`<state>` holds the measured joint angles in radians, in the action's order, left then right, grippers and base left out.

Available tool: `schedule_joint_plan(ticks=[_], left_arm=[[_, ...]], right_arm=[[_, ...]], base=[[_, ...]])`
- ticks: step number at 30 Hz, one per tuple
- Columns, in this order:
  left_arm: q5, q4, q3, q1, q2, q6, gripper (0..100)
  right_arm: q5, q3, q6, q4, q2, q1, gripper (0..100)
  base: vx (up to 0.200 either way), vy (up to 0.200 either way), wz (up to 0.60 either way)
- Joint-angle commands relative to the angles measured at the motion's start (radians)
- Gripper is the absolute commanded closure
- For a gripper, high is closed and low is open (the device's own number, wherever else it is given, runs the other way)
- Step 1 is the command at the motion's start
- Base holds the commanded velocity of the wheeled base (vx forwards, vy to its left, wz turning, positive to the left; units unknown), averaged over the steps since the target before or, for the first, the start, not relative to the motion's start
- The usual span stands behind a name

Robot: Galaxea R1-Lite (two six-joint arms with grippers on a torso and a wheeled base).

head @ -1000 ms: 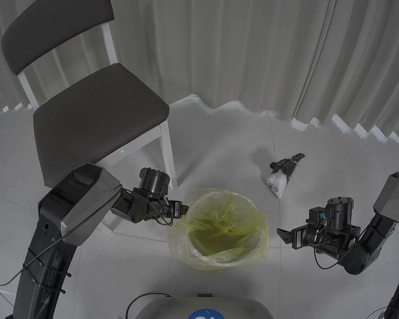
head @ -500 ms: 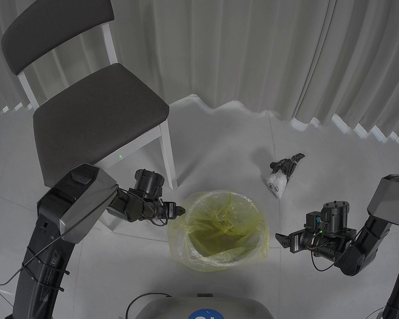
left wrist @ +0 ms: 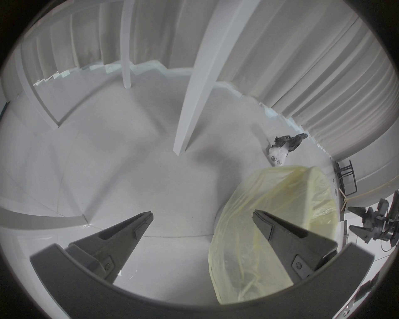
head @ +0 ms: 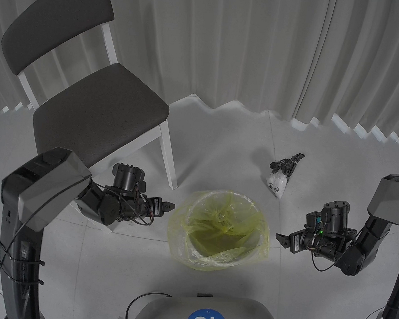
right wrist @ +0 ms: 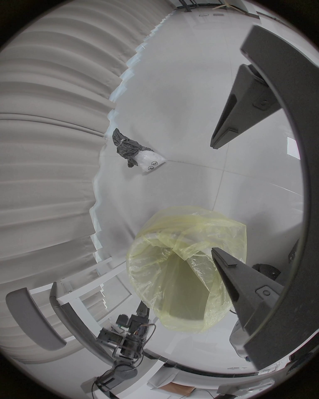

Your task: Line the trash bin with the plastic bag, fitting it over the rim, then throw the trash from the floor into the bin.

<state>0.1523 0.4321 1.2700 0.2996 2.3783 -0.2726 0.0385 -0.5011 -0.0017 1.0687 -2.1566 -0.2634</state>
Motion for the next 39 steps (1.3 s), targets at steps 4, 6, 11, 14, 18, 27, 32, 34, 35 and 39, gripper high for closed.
schedule_joint_plan(ticks=[4, 6, 11, 14, 18, 27, 32, 34, 35, 39], left_arm=[[0.052, 0.122, -0.273, 0.018, -0.168, 0.009, 0], [0.052, 0.172, -0.328, 0.038, -0.154, 0.012, 0], [0.052, 0.183, -0.339, 0.056, -0.091, 0.039, 0], [0.052, 0.183, -0.325, 0.058, -0.057, 0.058, 0], [0.049, 0.168, -0.205, 0.055, 0.052, 0.092, 0], [0.044, -0.07, 0.155, 0.039, 0.233, 0.153, 0], [0.039, -0.113, 0.195, 0.026, 0.24, 0.164, 0], [0.038, -0.112, 0.184, 0.023, 0.239, 0.184, 0], [0.038, -0.112, 0.181, 0.018, 0.236, 0.188, 0], [0.039, -0.099, 0.118, 0.007, 0.193, 0.185, 0]], right_arm=[[0.0, 0.009, -0.001, 0.005, 0.004, -0.008, 0], [0.0, 0.012, -0.001, 0.007, 0.001, -0.011, 0], [0.0, 0.015, 0.0, 0.007, -0.005, -0.019, 0], [0.0, 0.013, 0.0, 0.007, -0.006, -0.017, 0], [0.0, 0.012, 0.0, 0.007, -0.006, -0.014, 0], [-0.002, 0.003, 0.0, 0.007, -0.043, -0.011, 0], [-0.002, -0.001, -0.001, 0.014, -0.065, -0.011, 0], [-0.002, -0.001, -0.001, 0.017, -0.071, -0.011, 0], [-0.002, 0.001, -0.001, 0.02, -0.072, -0.011, 0], [-0.002, 0.004, -0.001, 0.028, -0.066, -0.011, 0]], base=[[0.0, 0.0, 0.0], [0.0, 0.0, 0.0], [0.0, 0.0, 0.0], [0.0, 0.0, 0.0], [0.0, 0.0, 0.0], [0.0, 0.0, 0.0], [0.0, 0.0, 0.0], [0.0, 0.0, 0.0], [0.0, 0.0, 0.0], [0.0, 0.0, 0.0]])
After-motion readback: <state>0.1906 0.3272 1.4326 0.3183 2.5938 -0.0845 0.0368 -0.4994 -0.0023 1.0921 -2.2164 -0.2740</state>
